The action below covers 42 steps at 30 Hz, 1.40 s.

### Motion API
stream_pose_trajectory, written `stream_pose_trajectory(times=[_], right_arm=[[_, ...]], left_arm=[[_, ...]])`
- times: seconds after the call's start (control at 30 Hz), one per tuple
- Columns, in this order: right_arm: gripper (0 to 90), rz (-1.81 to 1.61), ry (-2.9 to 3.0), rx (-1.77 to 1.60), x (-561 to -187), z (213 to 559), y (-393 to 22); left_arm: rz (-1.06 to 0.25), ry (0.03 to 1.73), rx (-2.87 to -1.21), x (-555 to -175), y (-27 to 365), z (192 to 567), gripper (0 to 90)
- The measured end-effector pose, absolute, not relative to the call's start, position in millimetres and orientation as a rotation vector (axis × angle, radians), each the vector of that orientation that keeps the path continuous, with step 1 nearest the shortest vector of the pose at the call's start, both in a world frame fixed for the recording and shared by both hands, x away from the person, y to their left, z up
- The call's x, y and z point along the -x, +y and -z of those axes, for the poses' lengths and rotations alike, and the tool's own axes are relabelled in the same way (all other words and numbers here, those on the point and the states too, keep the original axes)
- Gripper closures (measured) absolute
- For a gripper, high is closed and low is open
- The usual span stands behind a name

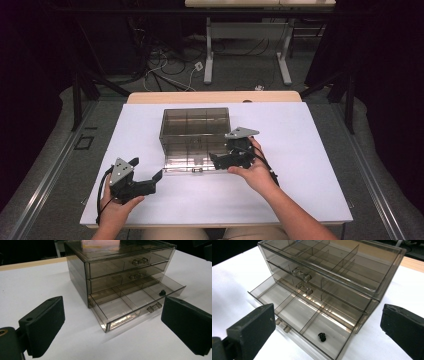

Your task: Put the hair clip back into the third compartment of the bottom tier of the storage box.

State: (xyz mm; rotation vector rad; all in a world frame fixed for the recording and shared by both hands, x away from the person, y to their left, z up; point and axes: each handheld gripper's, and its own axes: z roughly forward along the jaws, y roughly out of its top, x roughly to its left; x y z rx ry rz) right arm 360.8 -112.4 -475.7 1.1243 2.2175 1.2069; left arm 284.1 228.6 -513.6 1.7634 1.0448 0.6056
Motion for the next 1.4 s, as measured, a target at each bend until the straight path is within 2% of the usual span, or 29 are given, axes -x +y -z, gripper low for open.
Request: stream_pose_trajectory(times=[0.63,1.4], right_arm=[[0.0,-1.293,2.125,-1.097,-332.2,457.2,-163.0],[0.0,-1.269,1.956,-1.181,-304.1,468.0,-229.8]], left_arm=[[-0.61,1.046,-1.764,-283.8,228.9,513.5,5.0],[-0.61,1.061,-1.747,-282.5,228.8,513.7,4.9]])
